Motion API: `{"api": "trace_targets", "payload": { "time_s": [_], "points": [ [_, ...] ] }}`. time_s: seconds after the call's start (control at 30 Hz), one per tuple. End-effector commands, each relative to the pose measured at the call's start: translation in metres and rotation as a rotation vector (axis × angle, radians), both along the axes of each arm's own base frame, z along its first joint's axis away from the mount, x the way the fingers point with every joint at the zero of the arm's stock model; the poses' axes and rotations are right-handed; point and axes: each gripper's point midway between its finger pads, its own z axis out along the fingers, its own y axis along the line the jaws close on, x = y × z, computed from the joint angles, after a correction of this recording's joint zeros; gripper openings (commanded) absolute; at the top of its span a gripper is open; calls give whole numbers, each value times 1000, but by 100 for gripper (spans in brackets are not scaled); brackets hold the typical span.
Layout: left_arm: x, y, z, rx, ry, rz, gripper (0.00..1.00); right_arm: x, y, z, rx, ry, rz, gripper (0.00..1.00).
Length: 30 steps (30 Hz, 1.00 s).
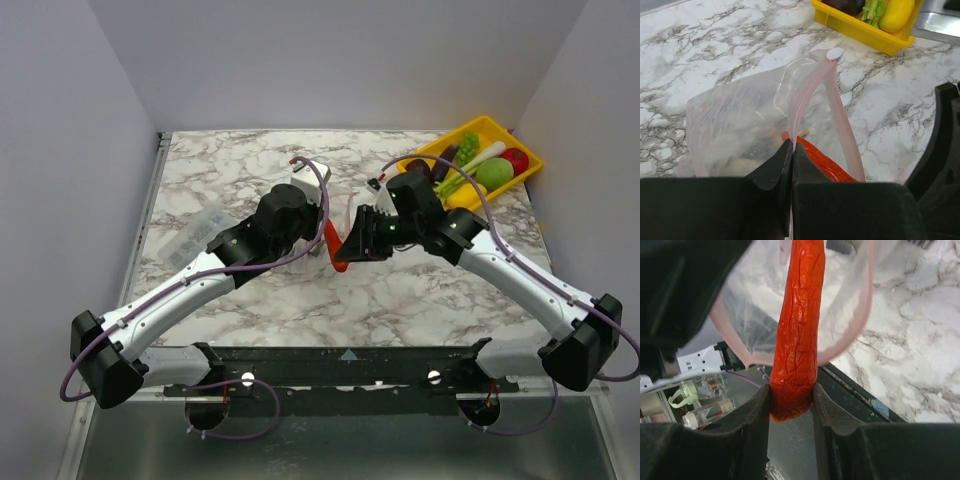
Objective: Place the food in the zip-top bag and seal the zipper
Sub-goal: Place the fake vegetable in the zipper food storage bag.
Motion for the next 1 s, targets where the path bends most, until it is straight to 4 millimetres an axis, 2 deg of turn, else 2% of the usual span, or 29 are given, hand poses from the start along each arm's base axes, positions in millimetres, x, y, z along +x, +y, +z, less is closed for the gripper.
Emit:
{"api": "trace_targets", "payload": {
  "time_s": [0.0, 0.2, 0.33, 0.5, 0.77, 0.83, 0.97],
  "points": [
    [-3, -9, 5, -27, -5, -33, 0, 19, 18, 8, 4, -32, 12, 0],
    [-9, -13, 9, -54, 4, -57, 0, 42, 43, 5, 20, -23, 27, 2],
    [-9, -10, 14, -58, -10, -49, 0, 60, 45, -14, -49, -38, -6, 5],
    [-11, -8, 18, -66, -20, -49, 0, 74, 43, -25, -82, -72, -54, 19],
    [-13, -8, 23, -82, -25, -59, 0, 94, 42, -45, -118, -109, -130, 58],
    [-13, -6, 23, -80, -27, -55, 0, 95, 41, -49, -124, -108, -132, 62],
    [-14, -6, 25, -84, -29, -58, 0, 90, 38, -47, -117, -106, -133, 63]
  ]
}}
